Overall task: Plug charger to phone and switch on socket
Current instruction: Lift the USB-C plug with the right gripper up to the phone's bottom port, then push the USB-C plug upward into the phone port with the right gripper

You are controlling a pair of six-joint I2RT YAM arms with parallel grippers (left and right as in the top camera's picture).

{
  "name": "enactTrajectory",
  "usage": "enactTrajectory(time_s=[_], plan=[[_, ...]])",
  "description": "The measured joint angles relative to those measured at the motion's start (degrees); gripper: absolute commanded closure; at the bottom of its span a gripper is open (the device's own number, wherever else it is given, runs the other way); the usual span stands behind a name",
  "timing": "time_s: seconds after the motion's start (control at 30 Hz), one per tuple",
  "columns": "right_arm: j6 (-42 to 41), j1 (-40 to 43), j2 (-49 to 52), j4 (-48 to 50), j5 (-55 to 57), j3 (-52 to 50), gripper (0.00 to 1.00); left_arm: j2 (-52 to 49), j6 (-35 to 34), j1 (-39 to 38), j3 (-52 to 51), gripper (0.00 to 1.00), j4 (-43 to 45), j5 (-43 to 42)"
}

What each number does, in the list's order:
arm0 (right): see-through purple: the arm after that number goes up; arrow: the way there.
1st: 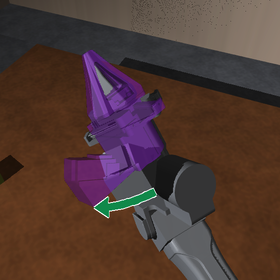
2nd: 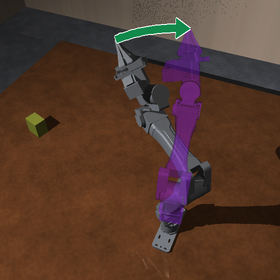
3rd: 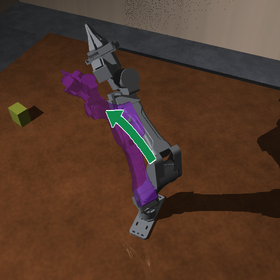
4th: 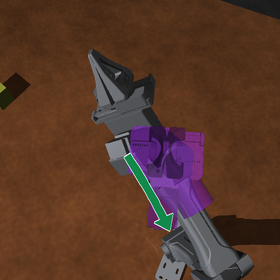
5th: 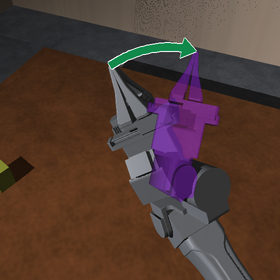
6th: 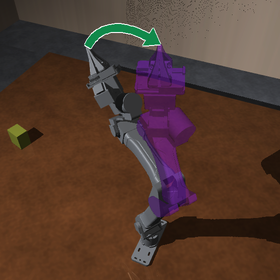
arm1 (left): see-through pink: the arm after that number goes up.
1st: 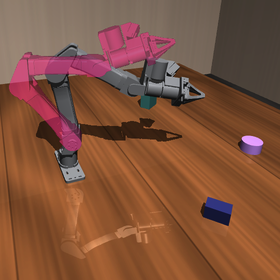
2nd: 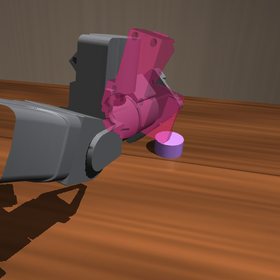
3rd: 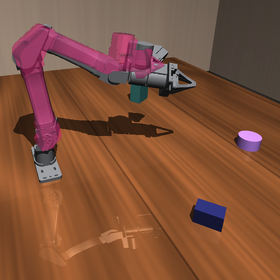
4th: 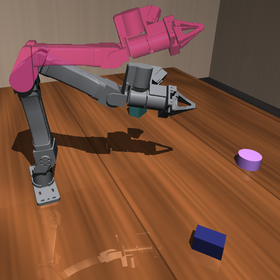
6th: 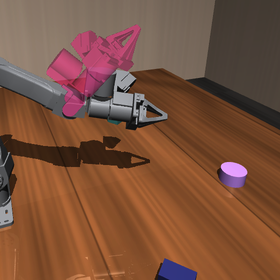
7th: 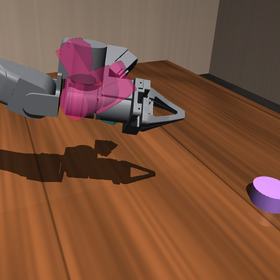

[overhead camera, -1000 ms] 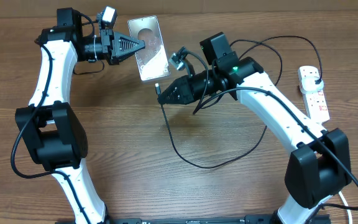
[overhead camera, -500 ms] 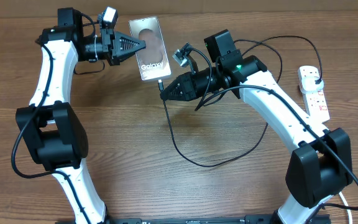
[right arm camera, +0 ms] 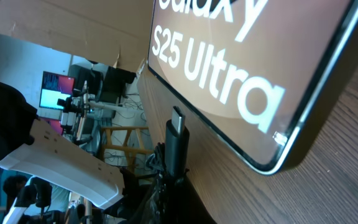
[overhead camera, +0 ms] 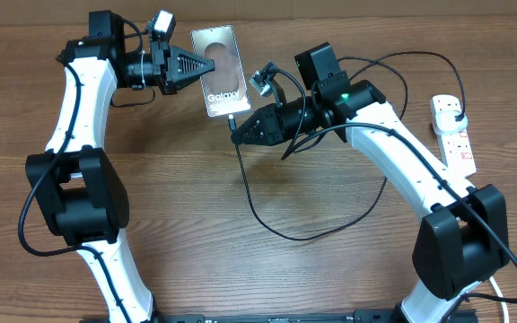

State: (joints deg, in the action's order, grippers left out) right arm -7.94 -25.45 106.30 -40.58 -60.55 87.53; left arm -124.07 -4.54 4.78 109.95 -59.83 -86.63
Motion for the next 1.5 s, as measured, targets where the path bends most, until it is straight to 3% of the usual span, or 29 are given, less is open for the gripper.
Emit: enactTrajectory(time_s=[1.5], plan=[[-1.0, 0.0, 0.0, -1.7, -1.6, 0.0, 0.96, 0.0, 0.1, -2.2, 0.0, 0.96, 0.1, 1.0]])
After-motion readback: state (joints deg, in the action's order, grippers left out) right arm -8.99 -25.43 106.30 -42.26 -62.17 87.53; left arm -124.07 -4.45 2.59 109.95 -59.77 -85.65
